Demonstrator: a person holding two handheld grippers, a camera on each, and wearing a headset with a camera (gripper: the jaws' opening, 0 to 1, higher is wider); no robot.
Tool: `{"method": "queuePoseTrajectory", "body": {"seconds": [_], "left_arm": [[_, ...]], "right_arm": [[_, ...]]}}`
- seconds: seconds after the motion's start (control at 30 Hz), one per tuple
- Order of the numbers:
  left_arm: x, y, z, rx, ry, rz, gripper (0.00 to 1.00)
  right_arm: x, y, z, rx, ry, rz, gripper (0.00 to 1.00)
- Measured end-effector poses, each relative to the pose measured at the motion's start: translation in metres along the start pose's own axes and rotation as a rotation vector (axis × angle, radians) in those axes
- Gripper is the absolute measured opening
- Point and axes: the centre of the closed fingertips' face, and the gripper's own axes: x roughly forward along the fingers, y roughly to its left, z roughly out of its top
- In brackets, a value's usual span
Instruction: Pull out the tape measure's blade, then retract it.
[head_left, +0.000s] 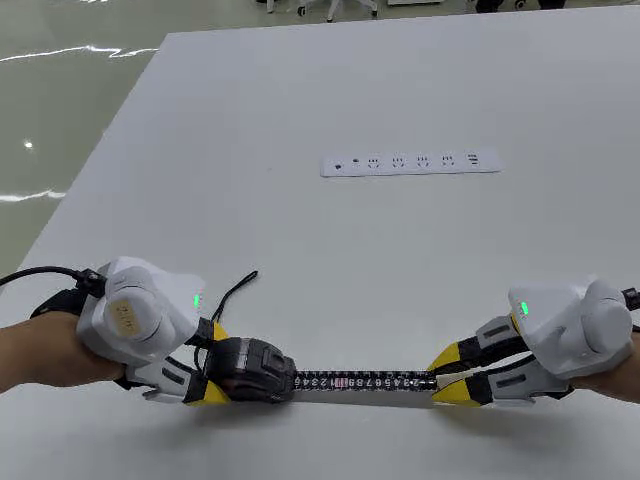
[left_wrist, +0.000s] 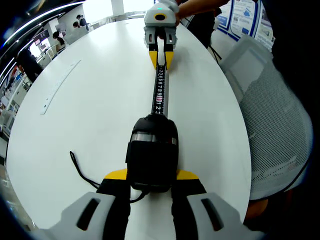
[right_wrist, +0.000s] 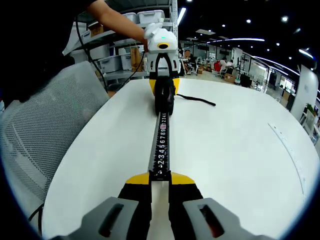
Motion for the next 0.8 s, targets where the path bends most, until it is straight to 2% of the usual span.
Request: {"method": "queuePoseTrajectory", "body": {"seconds": [0.8], "left_arm": [[0.0002, -0.0002, 0.0012, -0.005, -0.001, 0.001, 0.26]], "right_arm": [[-0.0066, 0.0008, -0.0048, -0.005, 0.005, 0.005, 0.10]]}}
